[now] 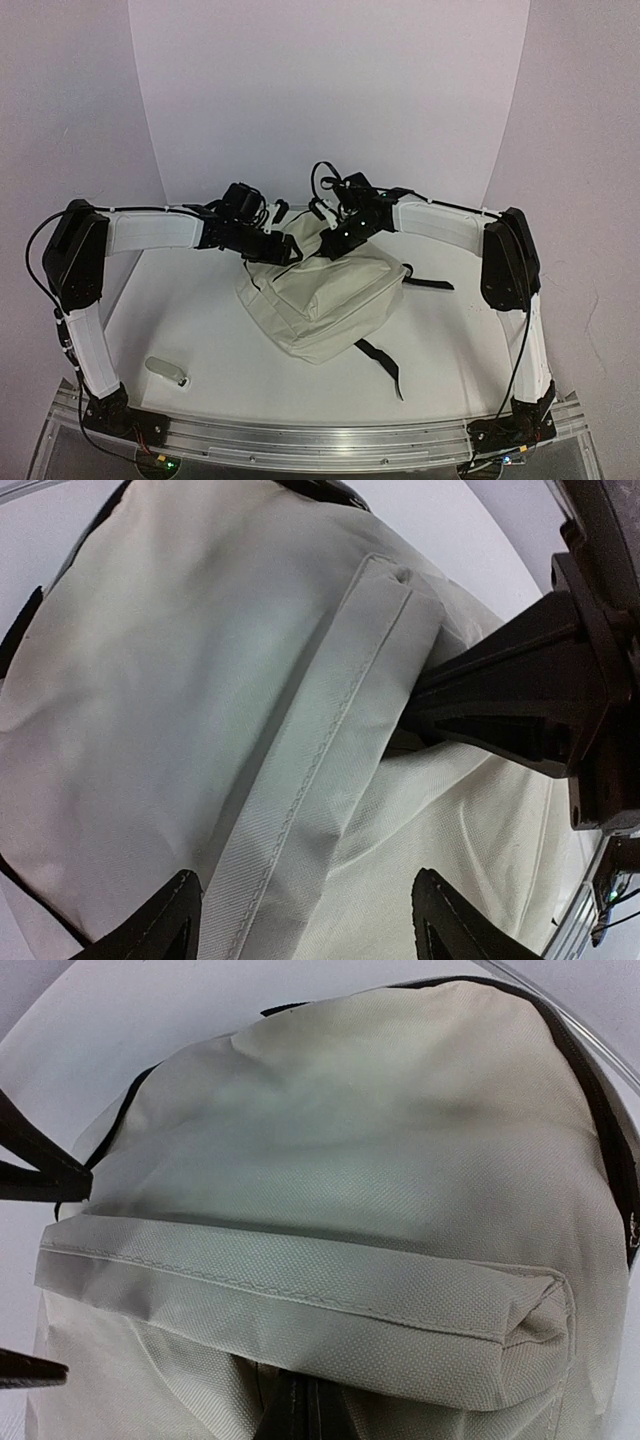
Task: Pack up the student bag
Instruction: Unzip the student bag at the center of the board.
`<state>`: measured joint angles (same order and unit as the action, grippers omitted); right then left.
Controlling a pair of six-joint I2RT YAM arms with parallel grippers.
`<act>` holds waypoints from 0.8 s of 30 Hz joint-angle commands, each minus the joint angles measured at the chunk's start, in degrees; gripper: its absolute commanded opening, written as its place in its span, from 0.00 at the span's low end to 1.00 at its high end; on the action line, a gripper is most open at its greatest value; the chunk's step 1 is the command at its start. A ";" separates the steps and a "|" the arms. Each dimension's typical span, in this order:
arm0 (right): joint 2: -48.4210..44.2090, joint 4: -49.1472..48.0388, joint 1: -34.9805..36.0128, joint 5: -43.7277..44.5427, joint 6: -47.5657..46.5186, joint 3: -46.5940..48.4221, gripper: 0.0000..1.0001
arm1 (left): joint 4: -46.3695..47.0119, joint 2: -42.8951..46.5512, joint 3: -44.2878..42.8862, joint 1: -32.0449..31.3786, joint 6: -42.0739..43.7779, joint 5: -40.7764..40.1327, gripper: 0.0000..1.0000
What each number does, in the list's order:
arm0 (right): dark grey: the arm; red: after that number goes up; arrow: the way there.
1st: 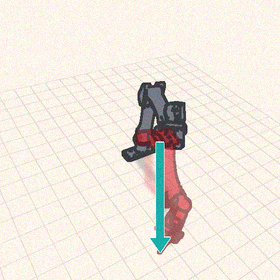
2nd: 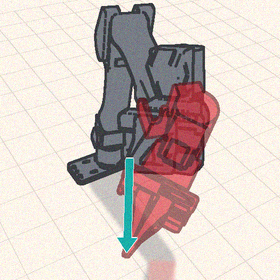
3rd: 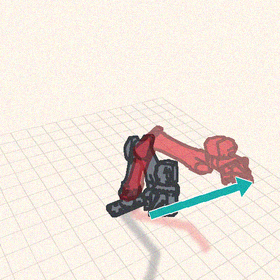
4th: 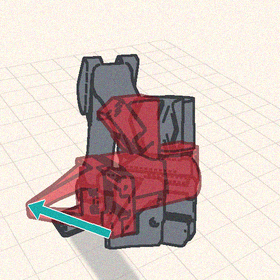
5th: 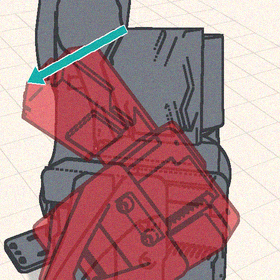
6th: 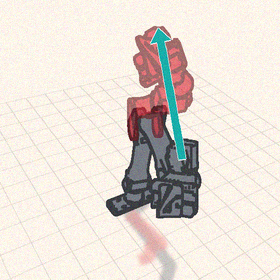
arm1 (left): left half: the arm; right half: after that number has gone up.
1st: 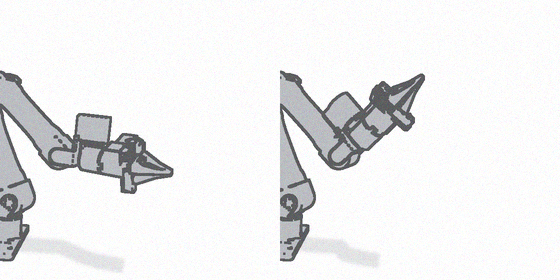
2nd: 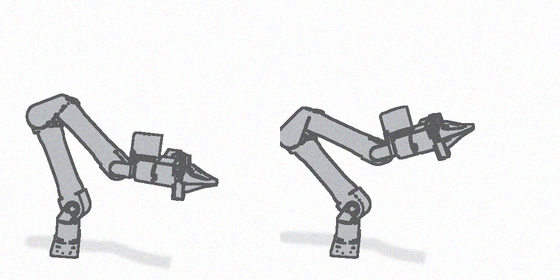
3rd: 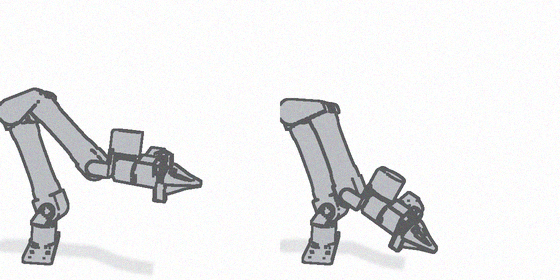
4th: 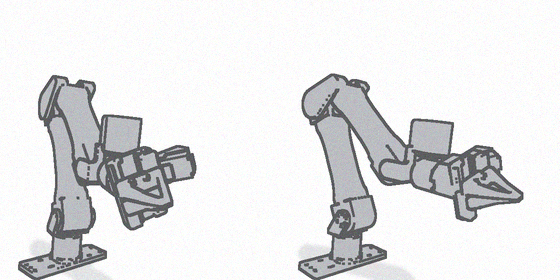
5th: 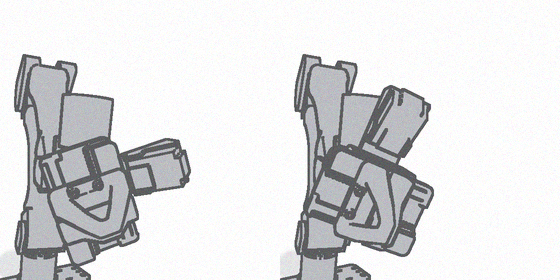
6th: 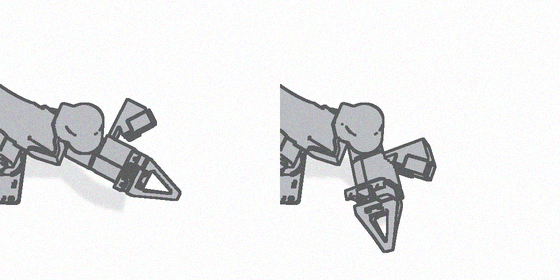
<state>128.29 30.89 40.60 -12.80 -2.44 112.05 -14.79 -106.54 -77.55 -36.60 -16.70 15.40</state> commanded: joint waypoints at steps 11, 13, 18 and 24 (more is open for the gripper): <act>-4.26 -0.05 1.32 -4.13 3.76 -1.17 0.00 | -11.94 -5.16 -10.12 -3.41 5.15 -21.14 0.57; -5.16 -0.05 1.32 -3.90 4.08 -1.27 0.00 | -12.86 -5.58 -10.45 -3.39 5.46 -21.32 0.55; -6.89 0.29 1.33 -0.65 2.96 -1.36 0.00 | -12.97 -5.47 -9.75 -3.39 5.25 -20.95 0.40; -6.77 2.75 0.48 6.75 -1.83 -0.22 0.00 | -12.96 -3.41 -7.61 -3.40 3.93 -19.87 0.03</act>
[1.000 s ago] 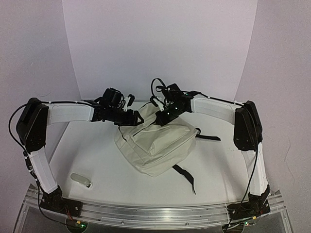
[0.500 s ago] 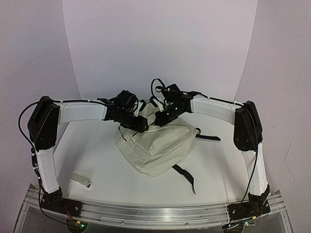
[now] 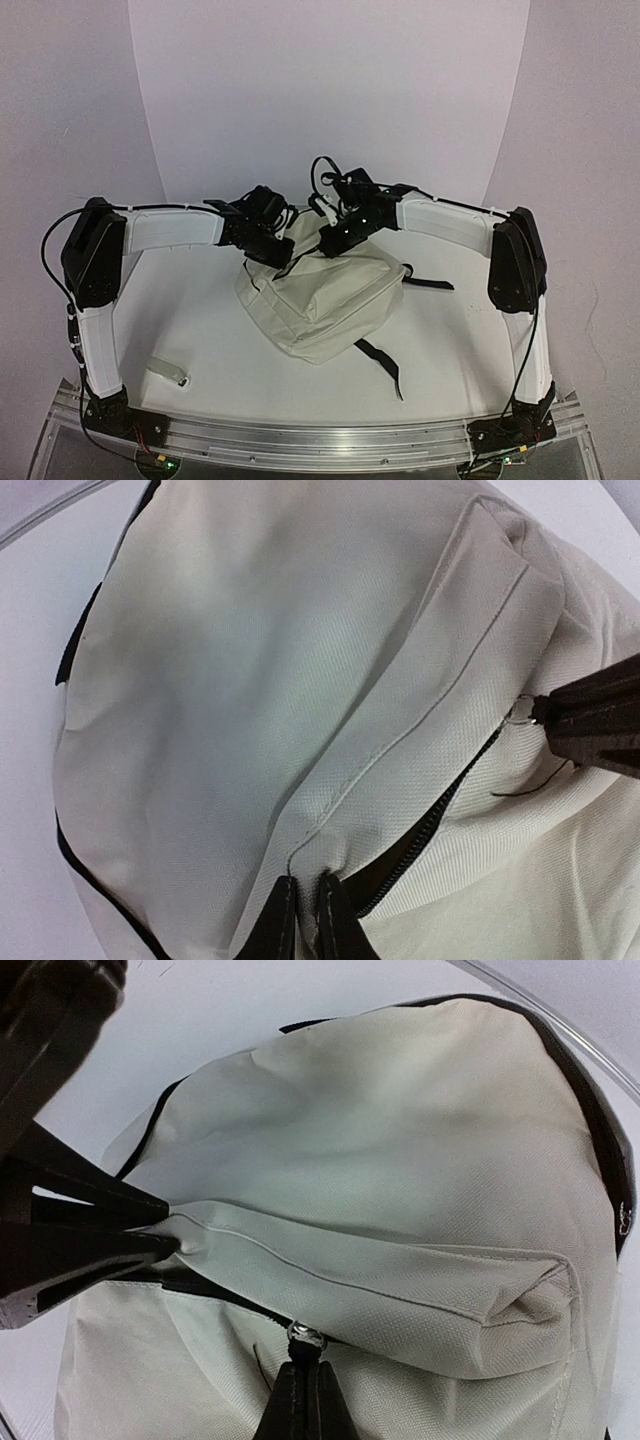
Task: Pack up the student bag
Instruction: Unzip the student bag at the center of the board.
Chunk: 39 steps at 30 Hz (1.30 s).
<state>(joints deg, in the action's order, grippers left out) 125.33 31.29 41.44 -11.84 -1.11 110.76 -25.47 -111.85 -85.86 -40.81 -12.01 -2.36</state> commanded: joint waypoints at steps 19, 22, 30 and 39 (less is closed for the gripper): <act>6.96 3.50 -7.34 9.03 -8.22 16.28 0.00 | 4.71 12.64 12.95 -2.85 -9.80 16.00 0.00; 9.13 3.58 -7.32 7.97 -7.51 19.16 0.00 | 5.14 11.69 12.27 -5.09 -10.03 17.53 0.00; 7.71 3.60 -7.34 5.36 -9.18 13.68 0.02 | 4.80 15.65 14.85 -4.72 -14.41 10.66 0.00; -2.88 4.67 -7.31 -0.88 -6.17 7.08 0.61 | -4.97 19.58 15.97 -1.29 -14.11 9.08 0.73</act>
<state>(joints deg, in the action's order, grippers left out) 132.68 36.93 35.02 -11.56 -8.63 119.68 -21.54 -98.16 -70.65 -42.52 -27.10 6.35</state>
